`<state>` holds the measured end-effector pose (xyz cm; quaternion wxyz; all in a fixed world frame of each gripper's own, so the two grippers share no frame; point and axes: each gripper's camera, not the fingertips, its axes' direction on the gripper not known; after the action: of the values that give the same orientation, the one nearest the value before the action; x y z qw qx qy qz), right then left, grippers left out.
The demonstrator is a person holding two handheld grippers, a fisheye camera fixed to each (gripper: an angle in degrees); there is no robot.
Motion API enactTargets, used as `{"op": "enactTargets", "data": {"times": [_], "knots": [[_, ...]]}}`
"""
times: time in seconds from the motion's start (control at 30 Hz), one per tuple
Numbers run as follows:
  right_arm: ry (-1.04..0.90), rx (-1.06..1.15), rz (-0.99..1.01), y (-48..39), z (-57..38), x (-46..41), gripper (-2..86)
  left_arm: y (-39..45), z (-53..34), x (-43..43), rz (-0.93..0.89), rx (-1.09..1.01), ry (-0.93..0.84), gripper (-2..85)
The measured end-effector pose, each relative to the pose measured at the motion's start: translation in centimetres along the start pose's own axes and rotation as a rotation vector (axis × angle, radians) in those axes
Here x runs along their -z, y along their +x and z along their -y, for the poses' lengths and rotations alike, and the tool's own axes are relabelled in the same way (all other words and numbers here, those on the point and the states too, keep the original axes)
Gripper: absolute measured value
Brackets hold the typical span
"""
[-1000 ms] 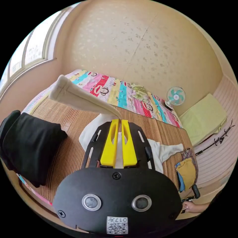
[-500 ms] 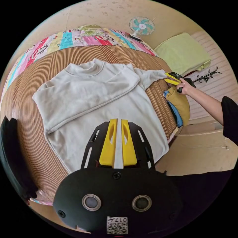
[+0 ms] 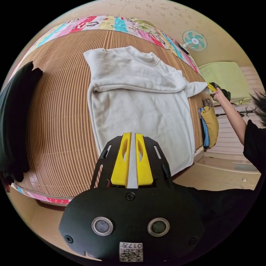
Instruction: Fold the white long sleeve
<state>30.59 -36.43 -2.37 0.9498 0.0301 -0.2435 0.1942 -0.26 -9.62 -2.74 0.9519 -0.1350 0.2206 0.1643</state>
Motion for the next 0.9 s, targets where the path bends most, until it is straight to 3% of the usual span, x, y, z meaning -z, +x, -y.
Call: {"op": "enactTargets", "data": {"times": [0.13,0.2,0.3,0.37,0.47,0.6,0.8,0.9], "knots": [[-0.06,0.316,0.233,-13.3,-8.7,0.6,3.2,-1.1,-1.1,1.2,-0.037,0.083,0.047,3.8],[-0.24,0.403,0.382,-18.8,-17.2,-3.1,3.0,-1.4,-2.1,1.5,-0.04,0.129,0.086,3.8],[-0.642,0.486,0.315,-20.5,-28.2,-9.7,3.1,-2.0,-3.3,1.2,-0.032,0.199,0.104,4.2],[-0.715,0.442,0.228,-18.0,-32.3,-9.8,3.2,-2.6,-4.3,1.7,-0.03,0.233,0.136,5.4],[-0.692,0.439,0.028,-12.7,-36.0,-6.5,3.0,-2.9,-5.3,2.5,0.057,0.193,0.193,4.8],[-0.702,0.494,-0.374,-5.3,-41.6,-3.8,2.9,-3.1,-3.1,-2.3,0.164,0.041,0.051,-0.4],[-0.539,0.541,-0.281,-7.6,-39.8,-9.6,2.6,-4.2,5.5,-1.8,0.156,-0.037,0.137,-0.9],[-0.566,0.475,-0.205,-9.8,-35.1,-14.7,2.3,-6.4,10.7,0.0,0.171,0.004,0.177,-0.7]]}}
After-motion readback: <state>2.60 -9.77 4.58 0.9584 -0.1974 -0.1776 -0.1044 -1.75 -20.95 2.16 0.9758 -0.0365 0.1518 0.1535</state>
